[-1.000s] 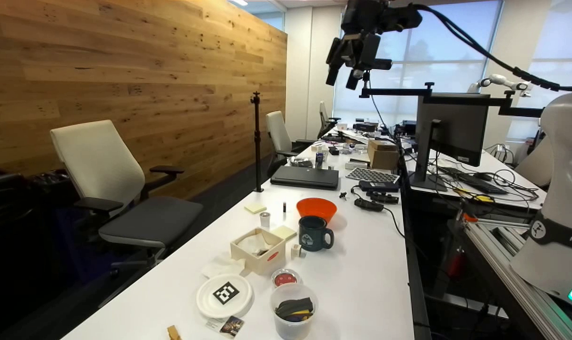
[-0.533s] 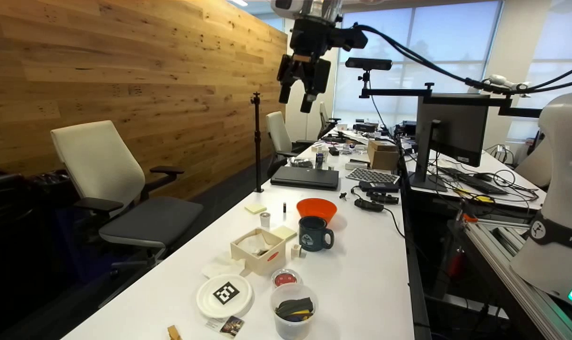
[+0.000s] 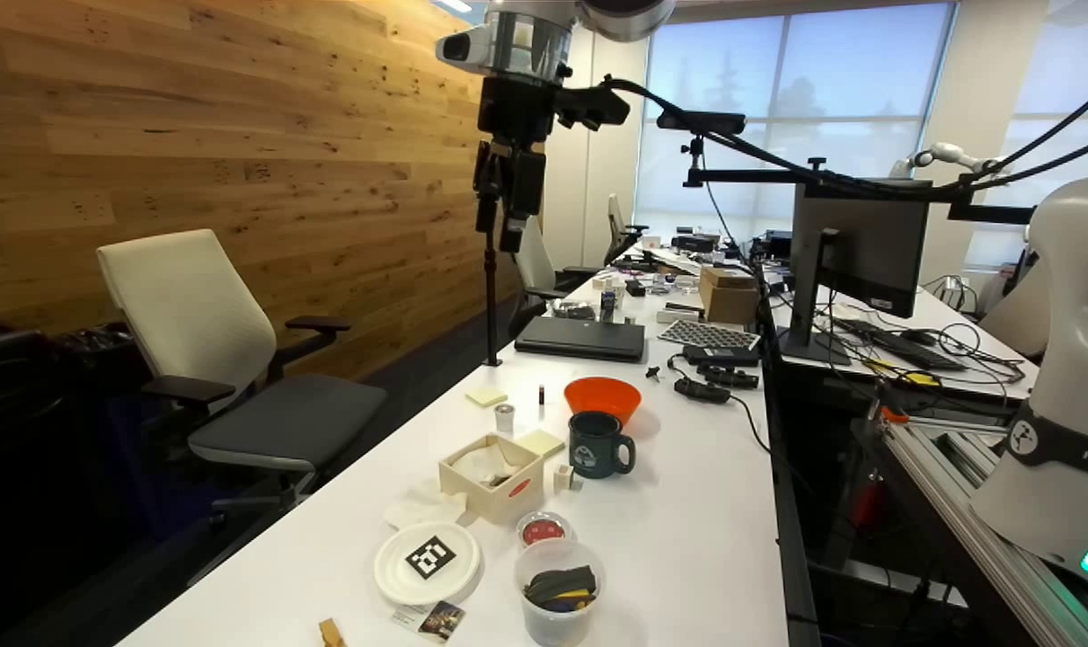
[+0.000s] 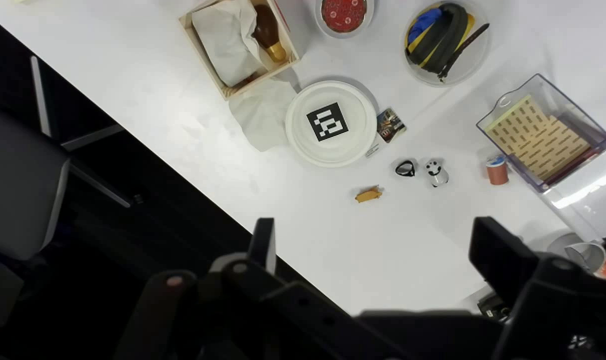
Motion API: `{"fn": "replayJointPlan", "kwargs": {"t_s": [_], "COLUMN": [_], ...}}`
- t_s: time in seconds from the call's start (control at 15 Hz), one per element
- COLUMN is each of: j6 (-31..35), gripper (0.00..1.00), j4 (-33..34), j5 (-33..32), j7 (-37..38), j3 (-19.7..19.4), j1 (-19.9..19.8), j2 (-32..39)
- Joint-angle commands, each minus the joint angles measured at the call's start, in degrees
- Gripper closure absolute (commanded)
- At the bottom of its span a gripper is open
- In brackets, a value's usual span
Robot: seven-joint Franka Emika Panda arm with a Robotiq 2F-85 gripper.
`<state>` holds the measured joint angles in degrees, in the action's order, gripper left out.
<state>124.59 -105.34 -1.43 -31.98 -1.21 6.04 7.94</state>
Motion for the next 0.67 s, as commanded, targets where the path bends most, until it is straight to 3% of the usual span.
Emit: {"fn": "replayJointPlan", "kwargs": {"t_s": [0.0,0.2,0.6], "j6": [-0.39,-0.95,5.72], "gripper": [0.00,0.00,0.00], "j4": [0.77,1.46,4.08], "j5": [-0.25,-0.13,0.72], "j7": [0.56,0.70,21.59], "j3": [2.19,2.33,3.60], "j1": [-1.95,-2.17,-0.82], "j2": [0.49,0.73,8.46]}}
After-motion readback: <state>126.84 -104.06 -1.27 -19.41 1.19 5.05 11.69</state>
